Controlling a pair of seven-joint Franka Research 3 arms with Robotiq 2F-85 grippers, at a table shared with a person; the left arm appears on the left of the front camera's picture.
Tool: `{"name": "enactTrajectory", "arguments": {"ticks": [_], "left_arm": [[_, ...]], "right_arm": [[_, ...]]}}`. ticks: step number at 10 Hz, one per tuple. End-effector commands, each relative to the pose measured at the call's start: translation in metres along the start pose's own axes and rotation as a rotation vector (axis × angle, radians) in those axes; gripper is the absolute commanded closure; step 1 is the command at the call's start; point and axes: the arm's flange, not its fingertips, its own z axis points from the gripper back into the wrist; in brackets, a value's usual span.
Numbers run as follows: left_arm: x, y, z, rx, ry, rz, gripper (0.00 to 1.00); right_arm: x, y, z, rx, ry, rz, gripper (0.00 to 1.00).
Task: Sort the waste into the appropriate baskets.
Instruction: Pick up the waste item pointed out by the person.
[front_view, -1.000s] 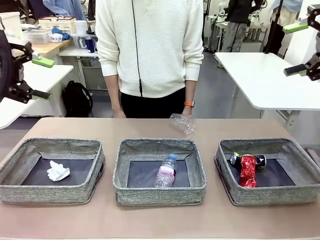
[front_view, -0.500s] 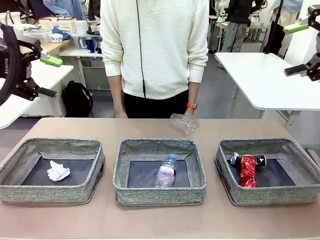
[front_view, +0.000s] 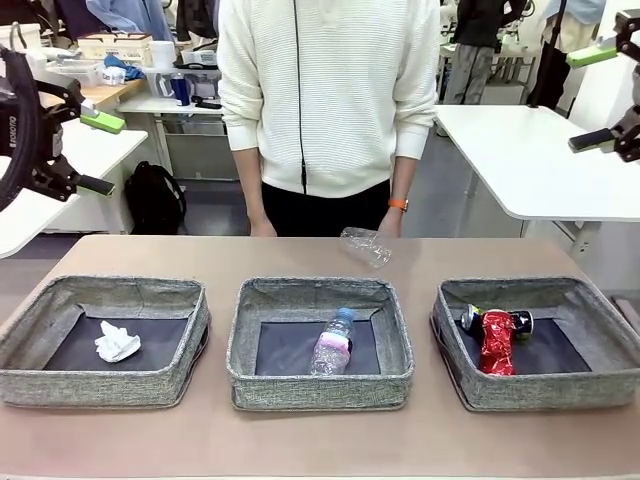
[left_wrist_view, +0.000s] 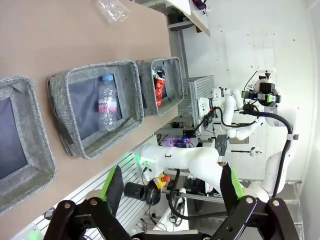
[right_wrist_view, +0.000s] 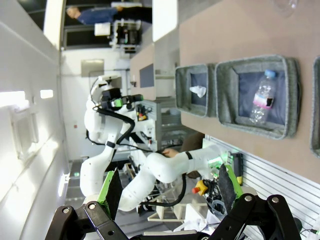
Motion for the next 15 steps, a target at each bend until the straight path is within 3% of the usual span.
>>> {"name": "enactTrajectory", "arguments": {"ticks": [1,15], "left_arm": [[-0.0010,0.0019,0.0036,-0.013,0.008,-0.022,0.00],[-0.0010,0.0019,0.0036,-0.013,0.008,-0.022,0.00]], "right_arm": [[0.0004,0.0012,0.0017,0.016,0.003,0.015,0.00],[0.0000,0.0000,0.0000,0.000,0.000,0.000,0.00]]}}
